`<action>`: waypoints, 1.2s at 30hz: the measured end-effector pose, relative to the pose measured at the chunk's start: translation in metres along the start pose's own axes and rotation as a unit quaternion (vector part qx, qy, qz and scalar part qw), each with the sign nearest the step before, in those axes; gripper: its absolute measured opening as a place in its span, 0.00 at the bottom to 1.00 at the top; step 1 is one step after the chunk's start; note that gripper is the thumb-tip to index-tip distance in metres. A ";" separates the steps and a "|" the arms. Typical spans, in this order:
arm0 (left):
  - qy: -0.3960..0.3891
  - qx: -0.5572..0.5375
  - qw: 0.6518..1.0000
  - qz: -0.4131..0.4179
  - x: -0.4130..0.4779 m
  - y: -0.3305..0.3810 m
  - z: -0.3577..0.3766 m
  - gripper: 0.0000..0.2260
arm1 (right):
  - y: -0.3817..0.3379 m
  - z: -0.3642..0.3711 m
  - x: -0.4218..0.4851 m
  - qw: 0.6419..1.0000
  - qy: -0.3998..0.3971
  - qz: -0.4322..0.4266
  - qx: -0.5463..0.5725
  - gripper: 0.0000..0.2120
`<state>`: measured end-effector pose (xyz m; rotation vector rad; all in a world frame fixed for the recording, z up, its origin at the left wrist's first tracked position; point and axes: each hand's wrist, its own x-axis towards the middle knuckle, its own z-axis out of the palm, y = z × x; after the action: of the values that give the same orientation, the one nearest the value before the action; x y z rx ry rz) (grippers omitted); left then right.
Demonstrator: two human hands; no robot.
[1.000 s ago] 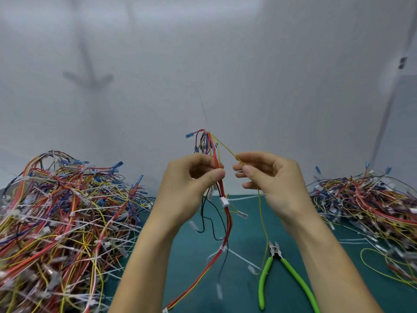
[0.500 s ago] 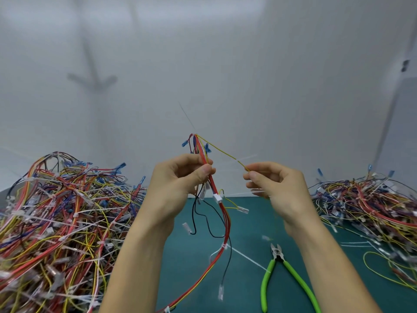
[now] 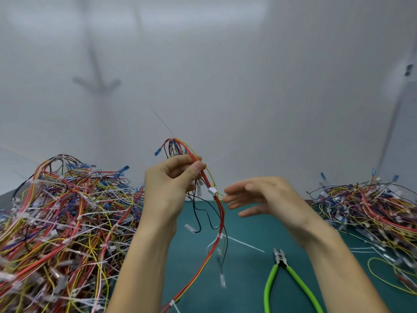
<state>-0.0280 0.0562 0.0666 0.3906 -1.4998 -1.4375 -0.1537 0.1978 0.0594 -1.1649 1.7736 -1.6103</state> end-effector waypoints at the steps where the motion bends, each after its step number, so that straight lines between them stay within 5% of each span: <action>1: 0.000 -0.005 1.000 0.000 0.000 0.000 0.000 0.04 | 0.000 0.002 -0.001 0.999 -0.019 -0.011 -0.023 0.16; 6: -0.025 -0.010 1.000 0.008 -0.002 0.001 0.001 0.06 | 0.004 0.015 0.003 0.995 0.023 -0.069 -0.066 0.07; 16: -0.050 -0.012 0.998 0.035 -0.006 0.002 0.010 0.07 | 0.013 0.030 0.011 0.983 0.139 -0.108 -0.055 0.08; 26: -0.187 0.080 0.976 0.071 -0.010 0.008 0.015 0.14 | 0.010 0.027 0.007 0.978 0.176 -0.107 0.028 0.08; 31: -0.159 0.046 0.984 0.066 -0.009 0.007 0.013 0.09 | 0.010 0.025 0.008 0.973 0.196 -0.109 0.051 0.06; 36: -0.030 0.055 0.996 0.055 -0.002 0.002 0.007 0.08 | 0.007 0.018 0.007 0.966 0.215 -0.118 0.081 0.08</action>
<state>-0.0315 0.0623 0.0689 0.3284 -1.6287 -1.2933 -0.1448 0.1809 0.0501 -1.0369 1.7547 -2.2452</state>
